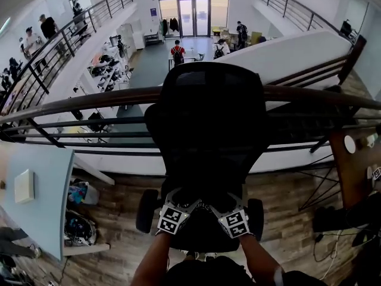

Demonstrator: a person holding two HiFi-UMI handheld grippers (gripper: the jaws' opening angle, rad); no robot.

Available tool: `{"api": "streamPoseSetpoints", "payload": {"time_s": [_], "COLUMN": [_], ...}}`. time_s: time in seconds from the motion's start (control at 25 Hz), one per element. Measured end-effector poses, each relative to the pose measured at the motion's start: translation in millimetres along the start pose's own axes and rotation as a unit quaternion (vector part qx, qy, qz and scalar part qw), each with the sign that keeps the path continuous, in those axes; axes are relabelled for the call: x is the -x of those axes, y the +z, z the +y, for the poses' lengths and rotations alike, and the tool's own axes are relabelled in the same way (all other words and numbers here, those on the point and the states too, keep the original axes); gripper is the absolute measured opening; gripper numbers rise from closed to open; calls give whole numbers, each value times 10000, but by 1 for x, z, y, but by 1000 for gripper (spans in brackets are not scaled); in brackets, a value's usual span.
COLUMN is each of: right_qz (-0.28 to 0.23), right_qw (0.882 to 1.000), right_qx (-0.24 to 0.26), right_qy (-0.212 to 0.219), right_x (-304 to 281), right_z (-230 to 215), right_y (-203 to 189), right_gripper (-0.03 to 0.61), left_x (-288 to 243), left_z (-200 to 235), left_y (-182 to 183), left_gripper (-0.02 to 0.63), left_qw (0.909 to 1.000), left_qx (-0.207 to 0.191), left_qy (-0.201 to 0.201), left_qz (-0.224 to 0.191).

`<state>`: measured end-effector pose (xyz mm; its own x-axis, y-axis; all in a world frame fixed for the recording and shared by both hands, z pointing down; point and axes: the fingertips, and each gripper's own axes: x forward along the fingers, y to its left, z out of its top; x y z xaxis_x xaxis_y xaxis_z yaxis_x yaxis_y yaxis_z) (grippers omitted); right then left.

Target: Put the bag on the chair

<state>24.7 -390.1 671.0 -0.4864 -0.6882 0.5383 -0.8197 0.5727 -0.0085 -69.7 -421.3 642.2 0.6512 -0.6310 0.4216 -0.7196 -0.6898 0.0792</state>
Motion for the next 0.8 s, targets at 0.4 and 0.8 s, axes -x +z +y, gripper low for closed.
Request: {"api": "streamPoseSetpoints", "payload": {"time_s": [0.4,0.8], "right_qz": [-1121,-1889], "right_qw": [9935,9802], "right_qx": [137,563], "right_qy": [105,-196], "right_x": [26,43], "right_z": [6,4], "right_y": [101,177], "right_gripper": [313,185], "left_x": [27,60], "left_z": [-14,10], "left_y": [74,141], "left_gripper": [300,224], "left_qw": [9978,9901], "left_qx": [-182,-263], "left_qy": [-38,294], "left_qz": [-629,-1350]}}
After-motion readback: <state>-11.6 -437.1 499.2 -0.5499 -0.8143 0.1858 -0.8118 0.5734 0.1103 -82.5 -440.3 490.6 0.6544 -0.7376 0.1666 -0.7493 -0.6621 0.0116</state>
